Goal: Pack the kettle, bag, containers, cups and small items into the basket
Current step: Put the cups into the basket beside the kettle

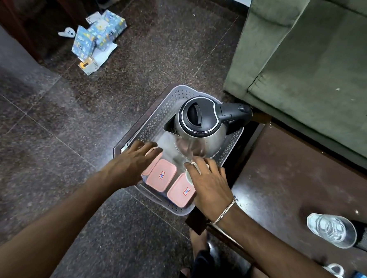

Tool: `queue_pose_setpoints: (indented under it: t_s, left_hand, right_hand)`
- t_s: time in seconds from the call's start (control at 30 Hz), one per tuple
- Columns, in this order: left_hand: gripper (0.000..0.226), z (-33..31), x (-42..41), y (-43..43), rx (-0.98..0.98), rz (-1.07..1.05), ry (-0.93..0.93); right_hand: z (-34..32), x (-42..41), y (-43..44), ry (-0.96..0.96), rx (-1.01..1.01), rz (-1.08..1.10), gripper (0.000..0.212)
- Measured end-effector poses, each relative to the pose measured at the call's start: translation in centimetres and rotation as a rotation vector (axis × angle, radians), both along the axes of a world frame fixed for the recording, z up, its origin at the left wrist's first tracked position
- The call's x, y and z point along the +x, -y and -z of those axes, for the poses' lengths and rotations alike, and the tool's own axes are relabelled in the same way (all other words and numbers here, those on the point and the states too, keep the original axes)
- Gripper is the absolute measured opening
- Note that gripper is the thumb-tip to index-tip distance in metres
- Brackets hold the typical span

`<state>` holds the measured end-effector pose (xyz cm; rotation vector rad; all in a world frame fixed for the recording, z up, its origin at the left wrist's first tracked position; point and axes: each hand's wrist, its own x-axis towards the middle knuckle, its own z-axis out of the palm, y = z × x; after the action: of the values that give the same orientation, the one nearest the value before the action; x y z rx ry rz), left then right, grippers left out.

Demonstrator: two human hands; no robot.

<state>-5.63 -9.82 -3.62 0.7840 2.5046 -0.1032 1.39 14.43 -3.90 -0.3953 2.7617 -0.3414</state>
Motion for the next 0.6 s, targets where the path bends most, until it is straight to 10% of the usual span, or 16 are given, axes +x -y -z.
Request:
queue_pose_setpoints:
  t_s: [0.6]
  left_hand:
    - [0.099,1.1,0.8,0.5,0.006,-0.022,-0.004]
  right_hand:
    - [0.8,-0.7,0.2,0.019,0.001,0.026,0.073]
